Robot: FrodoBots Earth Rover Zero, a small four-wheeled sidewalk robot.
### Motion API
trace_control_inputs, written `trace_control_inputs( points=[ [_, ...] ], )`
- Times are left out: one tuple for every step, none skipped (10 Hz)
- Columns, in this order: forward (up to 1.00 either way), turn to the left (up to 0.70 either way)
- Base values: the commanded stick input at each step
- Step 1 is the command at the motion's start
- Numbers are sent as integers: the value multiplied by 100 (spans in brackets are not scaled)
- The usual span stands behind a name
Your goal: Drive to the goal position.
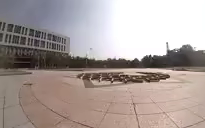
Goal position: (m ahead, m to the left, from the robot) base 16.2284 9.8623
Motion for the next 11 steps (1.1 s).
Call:
trace_control_inputs(
  points=[
    [5,0],
    [4,0],
    [4,0],
    [4,0],
    [5,0],
    [5,0],
    [5,0],
    [5,0],
    [5,0],
    [4,0],
    [4,0]
  ],
)
